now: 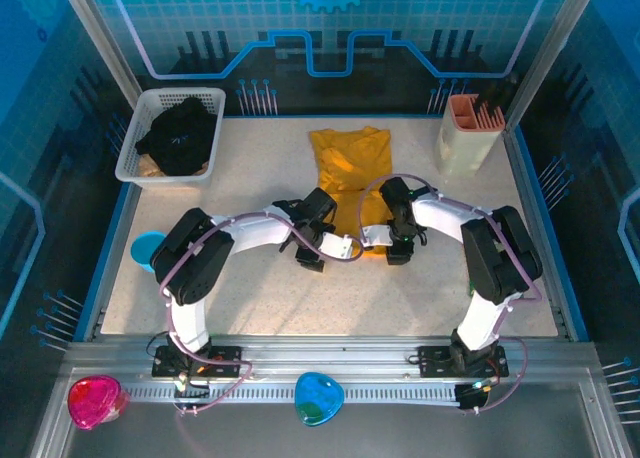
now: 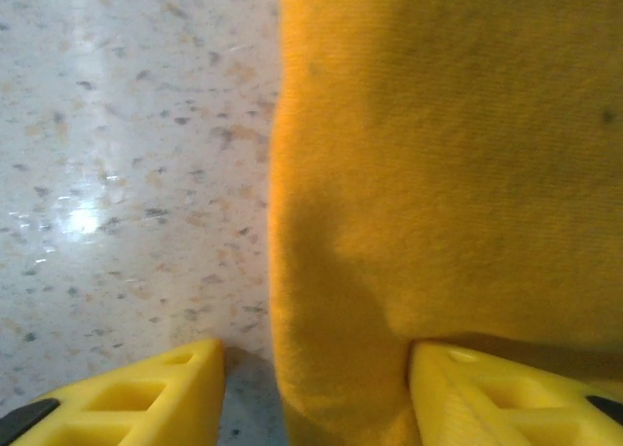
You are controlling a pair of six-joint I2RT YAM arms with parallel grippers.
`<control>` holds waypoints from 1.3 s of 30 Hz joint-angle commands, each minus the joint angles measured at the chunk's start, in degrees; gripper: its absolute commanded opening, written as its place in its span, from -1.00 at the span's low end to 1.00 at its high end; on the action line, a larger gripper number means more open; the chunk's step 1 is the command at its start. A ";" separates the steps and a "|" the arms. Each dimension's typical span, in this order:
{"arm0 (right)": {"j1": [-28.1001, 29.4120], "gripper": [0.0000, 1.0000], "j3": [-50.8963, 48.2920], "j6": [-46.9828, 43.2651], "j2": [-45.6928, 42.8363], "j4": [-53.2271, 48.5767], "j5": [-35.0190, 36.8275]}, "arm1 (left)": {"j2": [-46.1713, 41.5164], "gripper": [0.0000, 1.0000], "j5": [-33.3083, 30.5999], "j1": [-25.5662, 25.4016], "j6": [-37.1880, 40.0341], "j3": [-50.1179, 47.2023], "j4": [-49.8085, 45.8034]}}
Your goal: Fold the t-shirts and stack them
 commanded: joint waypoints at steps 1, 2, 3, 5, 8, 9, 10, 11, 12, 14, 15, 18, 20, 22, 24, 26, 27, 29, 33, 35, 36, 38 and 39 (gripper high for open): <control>-0.82 -0.14 0.40 0.74 3.52 2.56 0.19 | 2.95 0.21 -0.64 0.33 0.20 1.98 -0.05; -0.82 -0.20 0.46 0.80 3.86 2.72 0.12 | 3.31 0.13 -0.56 0.33 -0.30 2.23 -0.33; -0.82 -0.23 0.49 1.03 4.04 2.82 -0.01 | 3.58 0.05 -0.61 0.33 -0.76 2.34 -0.49; -0.84 -0.36 0.58 1.48 4.42 2.70 -0.50 | 3.74 -0.19 -0.44 0.33 -1.43 2.22 -0.95; -0.73 -0.61 0.81 2.21 4.59 2.03 -0.66 | 3.15 -0.63 -0.38 0.33 -2.78 1.44 -1.11; -0.72 -0.71 0.81 2.43 4.55 1.64 -0.68 | 2.68 -0.72 -0.36 0.33 -3.15 1.09 -1.20; -0.57 -0.81 0.90 2.79 4.35 1.06 -0.73 | 2.01 -0.79 -0.38 0.25 -3.64 0.62 -1.00; -0.43 -0.89 0.94 3.05 4.13 0.70 -0.75 | 1.32 -0.86 -0.34 0.25 -4.04 0.15 -0.83; -0.30 -0.98 1.08 3.44 3.85 0.34 -0.81 | 0.38 -0.94 -0.36 0.25 -4.40 -0.43 -0.43; 0.04 -1.00 1.18 4.43 3.05 -0.51 -0.93 | -1.64 -1.00 -0.28 0.18 -4.73 -1.61 0.22; 0.37 -1.00 1.16 4.99 2.29 -0.92 -0.92 | -2.87 -1.00 -0.29 0.16 -4.94 -2.23 0.42; 1.58 -1.00 0.00 6.18 -1.34 -1.80 -0.72 | -6.86 -1.00 -0.53 -0.25 -5.41 -3.83 0.24; 2.51 -1.00 -1.03 7.04 -4.65 -2.54 -0.67 | -9.86 -1.00 -1.12 -0.69 -6.05 -4.95 0.02; 3.70 -1.00 -2.39 8.02 -8.75 -3.62 -0.68 | -13.19 -1.00 -1.60 -1.50 -6.94 -6.72 -0.21; 5.19 -1.00 -3.87 8.80 -12.64 -4.94 -0.62 | -16.69 -1.00 -1.82 -2.57 -7.88 -8.78 0.03; 6.86 -1.00 -5.31 9.94 -16.56 -6.18 -0.43 | -19.86 -1.00 -2.08 -3.89 -9.00 -10.93 0.40; 7.87 -1.00 -6.12 10.63 -18.80 -6.90 -0.20 | -21.48 -1.00 -2.33 -4.79 -9.57 -12.08 0.51; 9.84 -1.00 -7.36 11.89 -23.01 -8.82 0.11 | -24.30 -1.00 -3.41 -6.45 -10.76 -13.79 0.11; 14.02 -1.00 -7.91 14.42 -31.67 -13.78 0.98 | -30.40 -1.00 -6.32 -9.79 -12.47 -16.23 -2.06; 15.14 -1.00 -6.94 15.02 -35.10 -16.31 1.09 | -33.63 -1.00 -6.62 -10.47 -13.00 -16.78 -2.51; 15.43 -1.00 -6.10 15.38 -36.37 -17.35 1.28 | -35.26 -1.00 -6.51 -10.57 -13.16 -16.90 -2.48; 15.42 -1.00 -4.24 16.31 -37.73 -18.30 2.64 | -37.88 -1.00 -6.68 -10.57 -13.00 -16.79 -2.10; 15.36 -1.00 -3.29 16.61 -37.99 -18.35 3.73 | -38.78 -1.00 -7.27 -10.63 -12.64 -16.72 -1.66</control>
